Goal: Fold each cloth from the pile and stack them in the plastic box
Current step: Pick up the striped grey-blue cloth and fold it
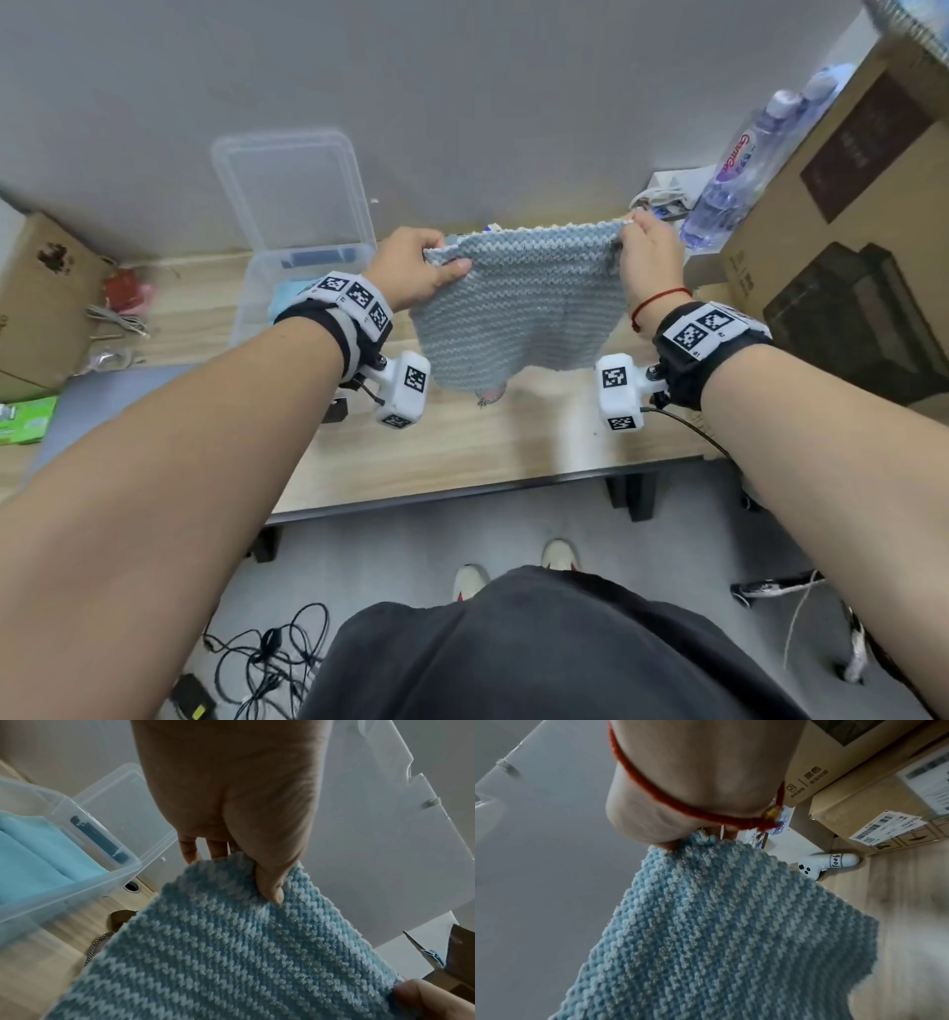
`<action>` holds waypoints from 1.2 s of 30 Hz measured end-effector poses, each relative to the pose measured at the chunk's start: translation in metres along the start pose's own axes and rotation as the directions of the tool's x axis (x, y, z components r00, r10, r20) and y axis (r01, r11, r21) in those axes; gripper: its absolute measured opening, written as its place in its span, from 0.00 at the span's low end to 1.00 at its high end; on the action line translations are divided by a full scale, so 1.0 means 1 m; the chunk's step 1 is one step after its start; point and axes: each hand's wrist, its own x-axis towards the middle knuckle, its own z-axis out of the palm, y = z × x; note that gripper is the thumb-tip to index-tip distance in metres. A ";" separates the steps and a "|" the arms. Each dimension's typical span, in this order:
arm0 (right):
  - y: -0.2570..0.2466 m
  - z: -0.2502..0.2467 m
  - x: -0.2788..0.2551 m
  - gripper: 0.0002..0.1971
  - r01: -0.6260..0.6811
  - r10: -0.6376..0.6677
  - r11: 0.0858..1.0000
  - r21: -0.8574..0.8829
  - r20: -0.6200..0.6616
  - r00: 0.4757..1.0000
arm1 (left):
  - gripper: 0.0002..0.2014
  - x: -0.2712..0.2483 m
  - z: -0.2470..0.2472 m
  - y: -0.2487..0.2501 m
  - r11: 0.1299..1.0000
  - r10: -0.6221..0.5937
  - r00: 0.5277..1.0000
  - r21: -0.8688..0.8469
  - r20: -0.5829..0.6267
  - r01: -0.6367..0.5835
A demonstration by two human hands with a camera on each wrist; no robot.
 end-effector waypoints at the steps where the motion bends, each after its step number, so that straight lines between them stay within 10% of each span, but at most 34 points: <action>1: 0.001 -0.001 0.000 0.15 0.002 -0.002 1.000 -0.002 -0.008 1.000 | 0.15 -0.001 0.002 0.002 1.000 -0.002 1.000 -0.014 0.004 0.002; 11: 0.120 0.014 -0.054 0.13 -0.217 0.238 0.954 -0.209 0.083 0.968 | 0.21 -0.037 0.095 -0.070 0.988 -0.133 0.954 0.113 0.269 0.106; 19: 0.218 0.030 -0.108 0.12 -0.348 0.431 0.893 -0.286 0.314 0.846 | 0.16 -0.067 0.165 -0.148 0.937 -0.332 0.809 0.270 0.485 0.222; 36: 0.230 0.061 -0.016 0.12 -0.240 0.357 0.886 -0.397 0.251 0.900 | 0.19 0.007 0.158 -0.166 0.886 -0.450 0.890 0.161 0.070 0.435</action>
